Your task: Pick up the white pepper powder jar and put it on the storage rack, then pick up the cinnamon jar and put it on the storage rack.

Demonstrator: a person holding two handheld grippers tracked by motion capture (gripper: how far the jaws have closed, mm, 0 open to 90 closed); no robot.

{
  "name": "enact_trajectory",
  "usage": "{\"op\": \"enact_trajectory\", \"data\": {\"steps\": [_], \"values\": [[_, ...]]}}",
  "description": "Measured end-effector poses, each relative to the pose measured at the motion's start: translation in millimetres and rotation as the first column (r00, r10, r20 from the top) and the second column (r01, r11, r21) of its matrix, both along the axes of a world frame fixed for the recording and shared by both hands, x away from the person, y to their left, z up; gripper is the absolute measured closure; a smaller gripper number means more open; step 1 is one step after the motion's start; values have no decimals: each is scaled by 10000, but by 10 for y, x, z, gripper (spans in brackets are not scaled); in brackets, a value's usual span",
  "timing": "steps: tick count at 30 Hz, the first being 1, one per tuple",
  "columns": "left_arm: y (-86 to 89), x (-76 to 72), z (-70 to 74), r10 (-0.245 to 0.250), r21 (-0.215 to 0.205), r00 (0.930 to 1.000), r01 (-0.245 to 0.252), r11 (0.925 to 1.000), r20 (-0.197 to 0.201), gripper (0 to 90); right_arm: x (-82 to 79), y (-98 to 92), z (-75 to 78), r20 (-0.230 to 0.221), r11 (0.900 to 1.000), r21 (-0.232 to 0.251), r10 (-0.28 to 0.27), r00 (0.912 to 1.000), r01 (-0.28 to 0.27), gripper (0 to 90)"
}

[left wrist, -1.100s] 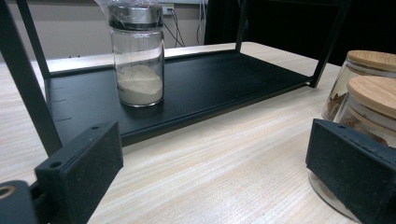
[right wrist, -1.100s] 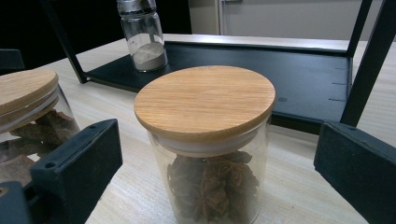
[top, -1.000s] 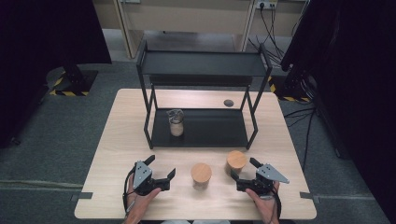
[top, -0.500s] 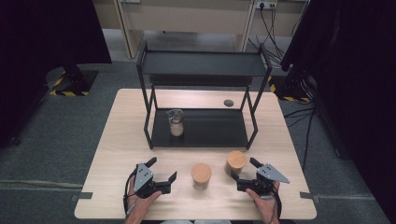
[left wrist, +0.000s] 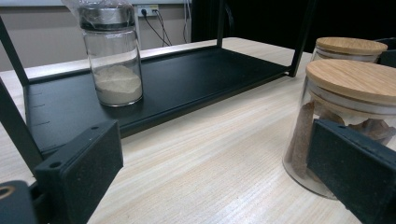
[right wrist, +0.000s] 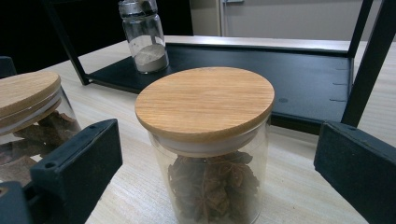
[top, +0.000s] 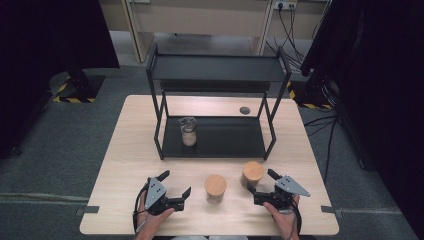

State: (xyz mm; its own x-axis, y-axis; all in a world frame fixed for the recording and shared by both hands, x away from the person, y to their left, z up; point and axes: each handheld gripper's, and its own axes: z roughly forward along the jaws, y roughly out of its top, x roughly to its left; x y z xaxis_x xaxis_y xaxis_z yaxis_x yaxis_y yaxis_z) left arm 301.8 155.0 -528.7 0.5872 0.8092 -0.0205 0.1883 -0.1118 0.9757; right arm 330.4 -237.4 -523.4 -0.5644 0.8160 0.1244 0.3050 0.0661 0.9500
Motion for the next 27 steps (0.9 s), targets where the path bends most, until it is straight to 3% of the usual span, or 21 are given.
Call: {"op": "enact_trajectory", "data": {"steps": [27], "values": [[-17,-25,1,-68,159,9999,66,9999,99,33,0,-49,11,10,9999,83,-116,9999,116,13]]}}
